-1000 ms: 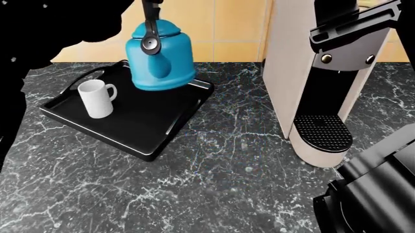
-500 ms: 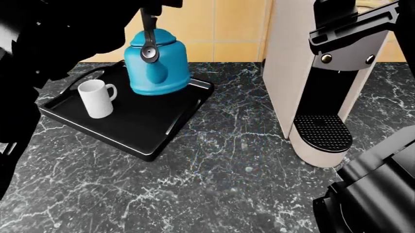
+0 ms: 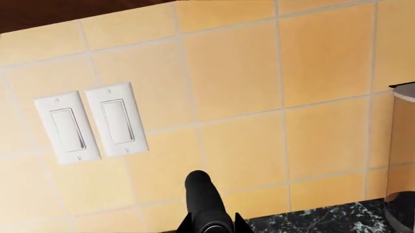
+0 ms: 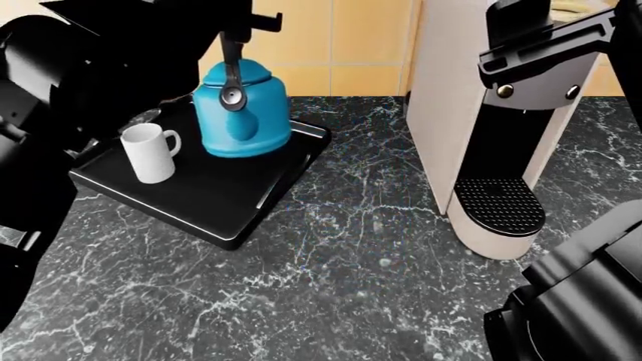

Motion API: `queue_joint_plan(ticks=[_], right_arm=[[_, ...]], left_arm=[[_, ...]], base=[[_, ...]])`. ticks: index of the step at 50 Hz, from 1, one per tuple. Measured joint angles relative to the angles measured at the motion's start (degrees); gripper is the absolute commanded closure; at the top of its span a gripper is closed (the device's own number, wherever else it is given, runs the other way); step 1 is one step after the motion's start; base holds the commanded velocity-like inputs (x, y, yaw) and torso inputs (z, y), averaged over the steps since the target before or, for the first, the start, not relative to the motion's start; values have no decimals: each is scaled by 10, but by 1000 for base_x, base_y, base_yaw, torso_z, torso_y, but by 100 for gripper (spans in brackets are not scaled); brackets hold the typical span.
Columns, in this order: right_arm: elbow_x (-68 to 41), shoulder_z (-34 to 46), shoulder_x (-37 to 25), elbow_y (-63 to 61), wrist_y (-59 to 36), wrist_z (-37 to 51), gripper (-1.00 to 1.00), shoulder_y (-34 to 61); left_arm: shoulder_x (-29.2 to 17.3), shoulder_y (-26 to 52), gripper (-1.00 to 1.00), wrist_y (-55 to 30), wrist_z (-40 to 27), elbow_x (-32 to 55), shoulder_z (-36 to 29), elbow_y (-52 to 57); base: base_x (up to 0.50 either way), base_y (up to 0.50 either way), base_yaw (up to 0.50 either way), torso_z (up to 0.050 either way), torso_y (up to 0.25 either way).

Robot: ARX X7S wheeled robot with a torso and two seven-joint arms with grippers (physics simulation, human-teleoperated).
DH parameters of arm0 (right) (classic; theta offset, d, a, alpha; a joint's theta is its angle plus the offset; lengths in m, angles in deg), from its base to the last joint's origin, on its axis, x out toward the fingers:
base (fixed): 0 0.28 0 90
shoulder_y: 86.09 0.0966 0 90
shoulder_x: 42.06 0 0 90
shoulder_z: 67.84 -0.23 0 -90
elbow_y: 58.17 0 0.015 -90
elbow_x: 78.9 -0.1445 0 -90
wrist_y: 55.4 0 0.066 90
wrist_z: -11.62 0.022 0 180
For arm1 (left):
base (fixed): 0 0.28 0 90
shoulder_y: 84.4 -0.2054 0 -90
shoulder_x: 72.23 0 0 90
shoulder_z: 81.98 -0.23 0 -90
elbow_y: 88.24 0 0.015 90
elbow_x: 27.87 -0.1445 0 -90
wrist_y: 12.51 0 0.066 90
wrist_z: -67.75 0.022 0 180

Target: Pick the kettle from the counter and place it on the tray. Then pick the mug from the cabinet and place it on the tray. Then close the cabinet doors.

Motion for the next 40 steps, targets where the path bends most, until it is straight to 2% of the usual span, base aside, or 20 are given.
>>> queue_joint_plan(ticks=[40], right_arm=[[-4, 4, 0, 3, -3, 4, -100, 2]], left_arm=[[-7, -34, 100, 29, 17, -16, -8, -3]], base=[[0, 0, 0, 1, 1]])
